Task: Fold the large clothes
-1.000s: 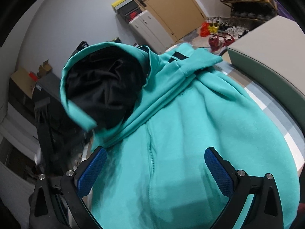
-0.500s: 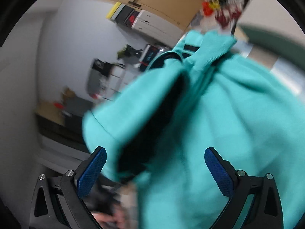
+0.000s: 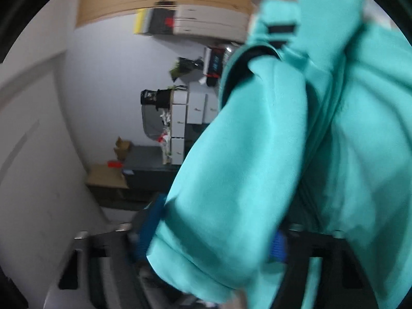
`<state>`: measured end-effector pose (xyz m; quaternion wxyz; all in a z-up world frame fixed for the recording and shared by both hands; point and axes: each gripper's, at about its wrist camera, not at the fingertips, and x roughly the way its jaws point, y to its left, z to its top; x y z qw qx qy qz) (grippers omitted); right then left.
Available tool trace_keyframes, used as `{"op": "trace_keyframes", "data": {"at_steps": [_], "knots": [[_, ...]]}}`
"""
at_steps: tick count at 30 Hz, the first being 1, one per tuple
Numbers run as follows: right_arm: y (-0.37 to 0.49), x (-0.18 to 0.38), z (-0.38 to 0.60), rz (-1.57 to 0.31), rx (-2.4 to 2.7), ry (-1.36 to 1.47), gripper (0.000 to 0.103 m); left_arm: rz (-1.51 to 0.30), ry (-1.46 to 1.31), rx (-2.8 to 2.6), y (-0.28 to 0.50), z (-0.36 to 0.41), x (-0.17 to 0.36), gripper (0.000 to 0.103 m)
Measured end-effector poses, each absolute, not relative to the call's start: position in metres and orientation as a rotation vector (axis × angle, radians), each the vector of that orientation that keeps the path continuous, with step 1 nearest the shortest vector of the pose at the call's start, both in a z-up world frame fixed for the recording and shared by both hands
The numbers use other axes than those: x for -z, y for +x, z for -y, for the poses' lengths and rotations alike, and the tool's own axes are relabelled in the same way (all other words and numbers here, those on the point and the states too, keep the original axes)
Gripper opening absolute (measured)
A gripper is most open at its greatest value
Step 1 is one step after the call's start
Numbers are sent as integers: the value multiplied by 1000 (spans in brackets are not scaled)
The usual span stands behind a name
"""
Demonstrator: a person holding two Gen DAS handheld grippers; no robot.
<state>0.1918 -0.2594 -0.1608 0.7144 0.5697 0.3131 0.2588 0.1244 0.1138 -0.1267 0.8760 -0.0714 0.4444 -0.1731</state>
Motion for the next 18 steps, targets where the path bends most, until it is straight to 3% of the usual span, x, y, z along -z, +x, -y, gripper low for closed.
{"op": "trace_keyframes", "data": {"at_steps": [1,2,3,4,13,18], "knots": [[182,158,257,-679,-575,1238,34,-908,-148,373,121,-115,120,29],[175,156,255,-671,-562,1212,24,-865,-161,376,116,-117,112,52],[166,156,252,-665,-541,1177,20,-823,-175,381,111,-113,110,76],[158,157,248,-670,-510,1136,17,-771,-192,391,110,-110,105,84],[151,174,253,-778,-368,1043,14,-777,-144,401,153,-66,131,85],[151,174,264,-829,-228,932,14,-851,-326,473,166,-64,149,85]]}}
